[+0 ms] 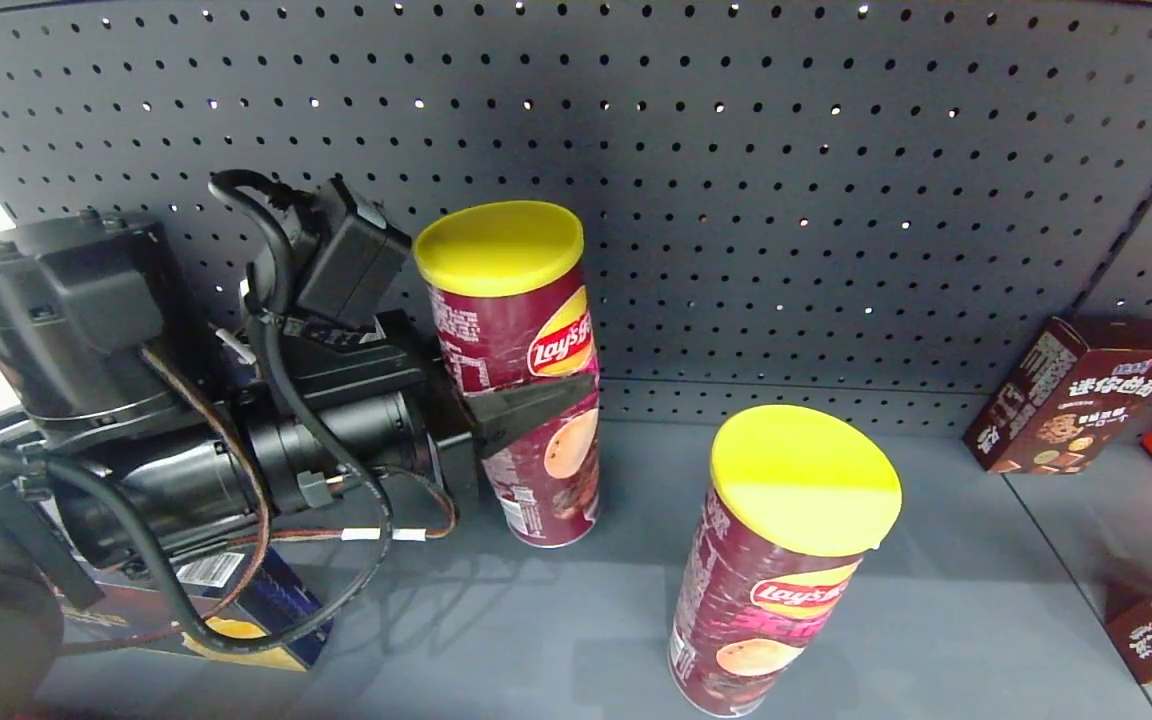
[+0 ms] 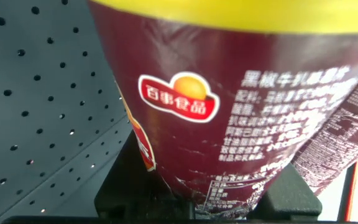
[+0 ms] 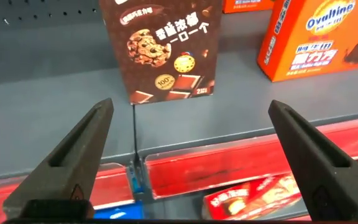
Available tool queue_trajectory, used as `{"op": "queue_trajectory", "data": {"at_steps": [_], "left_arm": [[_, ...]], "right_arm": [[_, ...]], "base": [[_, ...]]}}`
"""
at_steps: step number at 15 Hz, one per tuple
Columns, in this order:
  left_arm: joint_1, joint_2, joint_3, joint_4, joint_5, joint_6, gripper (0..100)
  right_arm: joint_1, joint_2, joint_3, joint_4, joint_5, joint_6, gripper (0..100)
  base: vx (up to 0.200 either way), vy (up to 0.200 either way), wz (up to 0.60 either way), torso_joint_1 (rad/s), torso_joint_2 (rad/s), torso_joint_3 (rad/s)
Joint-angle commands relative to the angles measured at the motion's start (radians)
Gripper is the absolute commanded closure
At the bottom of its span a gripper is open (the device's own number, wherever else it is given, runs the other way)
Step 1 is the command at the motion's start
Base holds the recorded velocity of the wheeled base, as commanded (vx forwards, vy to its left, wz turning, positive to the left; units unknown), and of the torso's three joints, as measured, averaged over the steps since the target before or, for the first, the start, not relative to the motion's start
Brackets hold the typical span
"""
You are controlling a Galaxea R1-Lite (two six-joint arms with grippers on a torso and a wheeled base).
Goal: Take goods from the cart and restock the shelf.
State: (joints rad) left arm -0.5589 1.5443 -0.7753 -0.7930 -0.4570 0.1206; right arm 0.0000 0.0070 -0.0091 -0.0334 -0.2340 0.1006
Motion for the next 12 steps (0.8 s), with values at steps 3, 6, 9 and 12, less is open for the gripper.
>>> {"op": "queue_trajectory", "data": {"at_steps": [3,6,9,12], "left_arm": [[0.034,0.011,-0.032,0.006,-0.011,-0.003,100],[0.053,0.011,-0.032,0.003,-0.011,-0.001,100],[0.051,0.011,-0.035,0.000,-0.011,-0.001,100],[0.057,0.008,-0.028,-0.002,-0.011,-0.001,100]], "right_arm": [[0.000,0.001,0.000,0.000,0.002,0.062,0],[0.000,0.001,0.000,0.000,0.002,0.062,0],[0.000,0.001,0.001,0.000,0.002,0.062,0],[0.000,0.001,0.008,-0.020,0.234,-0.035,0]], "base": [[0.000,0.000,0.00,0.000,0.00,0.000],[0.000,0.000,0.00,0.000,0.00,0.000],[0.000,0.000,0.00,0.000,0.00,0.000],[0.000,0.000,0.00,0.000,0.00,0.000]]}}
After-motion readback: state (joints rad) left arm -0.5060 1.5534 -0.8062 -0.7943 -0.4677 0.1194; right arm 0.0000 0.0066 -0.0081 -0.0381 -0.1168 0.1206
